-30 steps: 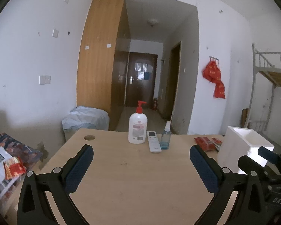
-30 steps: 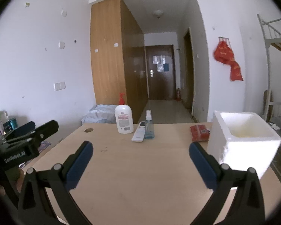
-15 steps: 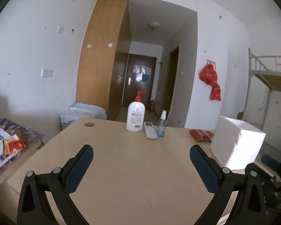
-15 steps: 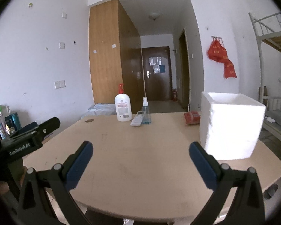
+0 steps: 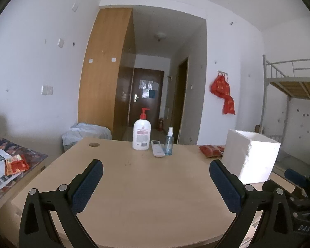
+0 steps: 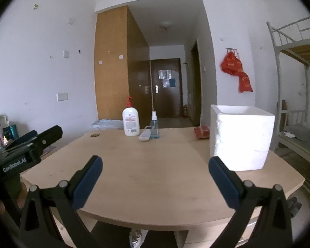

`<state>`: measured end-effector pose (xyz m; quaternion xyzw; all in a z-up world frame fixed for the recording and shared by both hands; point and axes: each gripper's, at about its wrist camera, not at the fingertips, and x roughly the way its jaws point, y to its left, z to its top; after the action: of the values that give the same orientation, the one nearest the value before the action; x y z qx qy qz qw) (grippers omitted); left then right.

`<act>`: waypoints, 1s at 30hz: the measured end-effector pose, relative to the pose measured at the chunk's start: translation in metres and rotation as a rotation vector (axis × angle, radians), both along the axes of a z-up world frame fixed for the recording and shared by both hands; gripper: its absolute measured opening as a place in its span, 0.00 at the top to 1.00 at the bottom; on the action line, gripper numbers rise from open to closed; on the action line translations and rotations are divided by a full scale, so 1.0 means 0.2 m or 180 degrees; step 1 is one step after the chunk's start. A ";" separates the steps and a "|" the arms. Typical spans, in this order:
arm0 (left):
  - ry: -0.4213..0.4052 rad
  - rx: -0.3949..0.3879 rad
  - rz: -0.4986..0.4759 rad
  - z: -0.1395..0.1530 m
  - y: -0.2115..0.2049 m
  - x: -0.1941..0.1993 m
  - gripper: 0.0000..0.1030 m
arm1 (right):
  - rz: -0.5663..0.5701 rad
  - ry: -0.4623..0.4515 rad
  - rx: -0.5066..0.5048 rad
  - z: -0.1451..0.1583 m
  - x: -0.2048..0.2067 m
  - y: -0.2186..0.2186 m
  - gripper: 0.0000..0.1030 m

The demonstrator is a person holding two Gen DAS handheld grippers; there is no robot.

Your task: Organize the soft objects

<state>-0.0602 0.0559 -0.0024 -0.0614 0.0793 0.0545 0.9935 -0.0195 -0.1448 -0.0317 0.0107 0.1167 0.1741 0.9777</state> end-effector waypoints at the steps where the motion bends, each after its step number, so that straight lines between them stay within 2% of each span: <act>1: 0.0013 -0.0012 0.0005 -0.01 0.01 0.00 0.00 | -0.0027 0.0006 0.0004 0.00 0.00 0.00 0.00; 6: 0.0077 -0.0054 -0.0034 -0.03 0.01 0.02 0.00 | -0.0153 0.0041 -0.0036 -0.01 0.01 -0.01 0.00; 30: 0.0126 0.0036 -0.0220 -0.02 -0.07 0.03 0.00 | -0.0255 0.0028 -0.0042 -0.01 -0.02 -0.06 0.00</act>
<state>-0.0542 0.0413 -0.0066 -0.0520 0.1007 0.0219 0.9933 -0.0227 -0.1575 -0.0339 0.0098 0.1216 0.1340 0.9834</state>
